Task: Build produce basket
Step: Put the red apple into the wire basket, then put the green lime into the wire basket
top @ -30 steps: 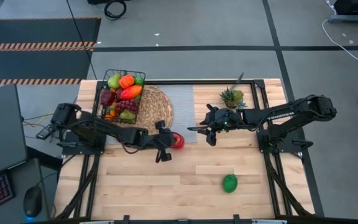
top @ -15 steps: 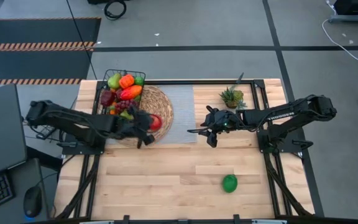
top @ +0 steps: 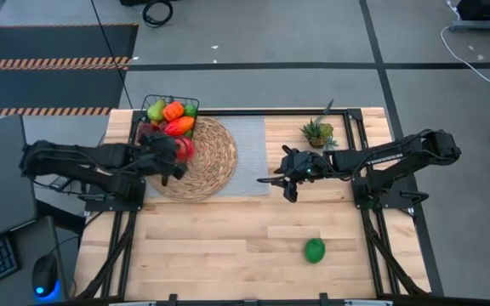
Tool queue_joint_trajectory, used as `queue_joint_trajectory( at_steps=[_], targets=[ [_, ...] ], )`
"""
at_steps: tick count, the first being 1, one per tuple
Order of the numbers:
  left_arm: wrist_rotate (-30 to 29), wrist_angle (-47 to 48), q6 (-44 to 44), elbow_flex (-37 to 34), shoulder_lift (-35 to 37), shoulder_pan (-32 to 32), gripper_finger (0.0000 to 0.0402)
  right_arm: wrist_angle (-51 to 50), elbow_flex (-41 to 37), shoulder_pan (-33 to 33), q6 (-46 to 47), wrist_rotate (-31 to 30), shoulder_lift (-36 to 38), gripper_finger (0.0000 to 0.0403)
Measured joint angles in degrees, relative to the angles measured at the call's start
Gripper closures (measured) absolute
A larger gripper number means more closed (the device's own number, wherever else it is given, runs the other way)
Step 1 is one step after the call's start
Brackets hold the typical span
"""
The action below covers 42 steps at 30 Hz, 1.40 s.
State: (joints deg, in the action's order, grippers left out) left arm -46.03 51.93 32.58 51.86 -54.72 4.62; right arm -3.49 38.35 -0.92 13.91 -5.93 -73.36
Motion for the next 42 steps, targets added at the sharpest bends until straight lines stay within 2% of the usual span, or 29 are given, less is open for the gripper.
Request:
queue_joint_trajectory(
  at_steps=[5,29,36,42],
  targets=[
    [-2.78,6.73,5.19,0.02,1.78,-1.60,0.0399,0.01,0.00,0.27,-0.07,0.02,0.00,0.0194],
    [-4.66,37.31,28.11,0.07,4.24,-2.60,0.0395,-0.10,0.00,0.29,-0.13,0.02,0.00,0.0194],
    [-3.69,34.12,22.16,0.07,4.13,-2.58,0.0347,-0.04,0.00,0.46,0.04,0.05,0.00,0.0194],
    [-3.69,33.72,21.86,0.06,4.13,-2.58,0.0257,-0.05,0.00,1.21,0.50,0.13,0.00,0.0194]
  ],
)
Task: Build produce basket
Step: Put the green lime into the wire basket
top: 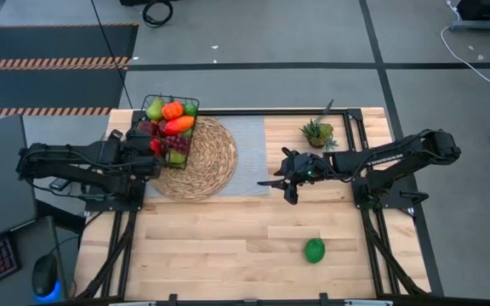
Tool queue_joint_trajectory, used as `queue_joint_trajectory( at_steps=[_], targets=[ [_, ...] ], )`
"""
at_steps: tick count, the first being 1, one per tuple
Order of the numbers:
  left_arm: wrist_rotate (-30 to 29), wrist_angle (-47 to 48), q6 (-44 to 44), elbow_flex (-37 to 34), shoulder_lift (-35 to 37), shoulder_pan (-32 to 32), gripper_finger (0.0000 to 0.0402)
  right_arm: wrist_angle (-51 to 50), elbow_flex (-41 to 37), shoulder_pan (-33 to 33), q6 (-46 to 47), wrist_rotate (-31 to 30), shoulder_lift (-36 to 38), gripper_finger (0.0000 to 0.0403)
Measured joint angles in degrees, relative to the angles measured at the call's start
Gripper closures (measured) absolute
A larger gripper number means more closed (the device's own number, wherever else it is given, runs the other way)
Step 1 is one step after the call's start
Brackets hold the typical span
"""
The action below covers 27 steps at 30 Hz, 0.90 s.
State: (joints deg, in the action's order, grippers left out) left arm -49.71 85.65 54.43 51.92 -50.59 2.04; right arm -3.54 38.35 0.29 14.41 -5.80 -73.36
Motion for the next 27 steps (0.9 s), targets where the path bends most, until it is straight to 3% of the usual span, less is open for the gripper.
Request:
queue_joint_trajectory(
  at_steps=[5,10,14,20,24,27],
  targets=[
    [0.00,-0.94,0.42,-0.02,0.00,0.00,0.0177,-0.01,0.00,0.14,0.00,0.07,0.00,0.0194],
    [0.15,-8.22,-2.76,-0.02,0.00,0.60,0.0137,-0.04,0.00,0.13,0.10,0.66,0.05,0.0194],
    [3.04,-22.17,-13.23,-0.06,-0.02,2.12,0.0133,-0.63,0.00,0.33,1.82,4.73,1.02,0.0194],
    [14.00,-49.71,-31.00,-0.03,-2.11,6.20,0.0144,-5.99,0.00,3.94,2.64,11.46,4.23,0.0194],
    [16.19,-57.84,-35.72,0.03,-7.20,9.04,0.0147,-13.23,0.00,6.41,6.08,11.83,6.84,0.0194],
    [16.26,-60.44,-35.93,-0.04,-13.07,10.30,0.0147,-20.01,0.00,8.32,13.47,15.96,8.19,0.0194]
  ],
)
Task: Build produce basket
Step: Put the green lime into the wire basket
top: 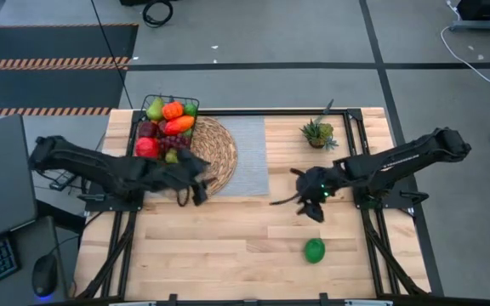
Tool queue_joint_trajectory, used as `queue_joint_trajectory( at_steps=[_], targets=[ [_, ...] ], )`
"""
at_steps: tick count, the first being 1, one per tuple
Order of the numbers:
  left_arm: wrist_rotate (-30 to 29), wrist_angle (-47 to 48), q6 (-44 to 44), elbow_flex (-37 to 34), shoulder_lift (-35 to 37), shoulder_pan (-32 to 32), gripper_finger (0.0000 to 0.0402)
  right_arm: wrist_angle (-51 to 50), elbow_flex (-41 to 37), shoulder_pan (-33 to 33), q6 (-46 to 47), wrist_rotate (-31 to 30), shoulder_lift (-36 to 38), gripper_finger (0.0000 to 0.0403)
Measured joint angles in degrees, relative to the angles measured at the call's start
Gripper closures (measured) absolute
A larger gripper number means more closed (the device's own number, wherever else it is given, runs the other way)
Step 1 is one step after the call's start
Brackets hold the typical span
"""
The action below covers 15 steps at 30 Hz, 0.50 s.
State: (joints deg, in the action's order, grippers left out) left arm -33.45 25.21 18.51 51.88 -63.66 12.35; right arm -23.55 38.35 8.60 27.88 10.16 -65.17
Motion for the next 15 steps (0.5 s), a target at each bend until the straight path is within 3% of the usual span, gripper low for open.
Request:
queue_joint_trajectory(
  at_steps=[3,8,15],
  targets=[
    [-0.04,-3.55,-1.19,-0.02,-6.43,1.11,0.0146,-5.39,0.00,3.76,4.25,3.29,0.71,0.0194],
    [2.42,-15.98,-5.66,-0.01,-18.61,1.84,0.0149,-7.93,0.00,10.75,10.36,2.96,0.60,0.0194],
    [11.22,-34.62,-7.31,-0.02,-31.26,4.29,0.0159,-5.54,0.00,21.14,16.04,-3.66,0.85,0.0194]
  ],
)
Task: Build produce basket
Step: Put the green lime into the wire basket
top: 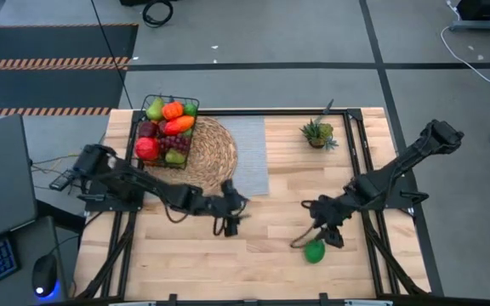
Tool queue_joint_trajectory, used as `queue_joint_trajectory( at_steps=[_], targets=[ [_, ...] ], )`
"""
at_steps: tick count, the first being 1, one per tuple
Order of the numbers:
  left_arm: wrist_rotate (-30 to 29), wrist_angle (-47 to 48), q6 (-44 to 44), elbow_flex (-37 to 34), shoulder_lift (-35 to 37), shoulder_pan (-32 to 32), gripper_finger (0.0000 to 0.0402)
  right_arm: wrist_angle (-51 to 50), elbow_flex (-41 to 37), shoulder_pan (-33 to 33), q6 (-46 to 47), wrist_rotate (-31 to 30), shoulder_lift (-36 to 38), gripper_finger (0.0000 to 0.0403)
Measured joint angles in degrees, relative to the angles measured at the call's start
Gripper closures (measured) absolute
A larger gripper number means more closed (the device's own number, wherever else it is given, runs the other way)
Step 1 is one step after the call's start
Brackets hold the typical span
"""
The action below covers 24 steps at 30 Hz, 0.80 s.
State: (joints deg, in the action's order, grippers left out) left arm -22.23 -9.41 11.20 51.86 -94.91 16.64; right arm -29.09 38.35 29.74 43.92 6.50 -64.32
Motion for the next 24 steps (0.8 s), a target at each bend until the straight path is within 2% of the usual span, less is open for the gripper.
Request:
queue_joint_trajectory(
  at_steps=[4,8,16,24],
  targets=[
    [7.17,-16.70,-2.86,0.04,-5.77,2.29,0.0164,1.48,0.01,4.72,2.91,-3.29,-0.34,0.0188],
    [8.54,-26.01,-3.51,0.07,-8.63,3.99,0.0168,1.60,0.00,9.30,5.53,-7.14,-0.32,0.0169],
    [8.36,-27.32,-2.86,0.07,-9.35,4.24,0.0168,3.07,0.01,14.91,6.76,-12.31,-4.89,0.0100],
    [8.36,-26.85,-2.57,0.07,-9.35,4.24,0.0169,5.76,0.00,17.01,1.25,-11.81,-14.85,0.0038]
  ],
)
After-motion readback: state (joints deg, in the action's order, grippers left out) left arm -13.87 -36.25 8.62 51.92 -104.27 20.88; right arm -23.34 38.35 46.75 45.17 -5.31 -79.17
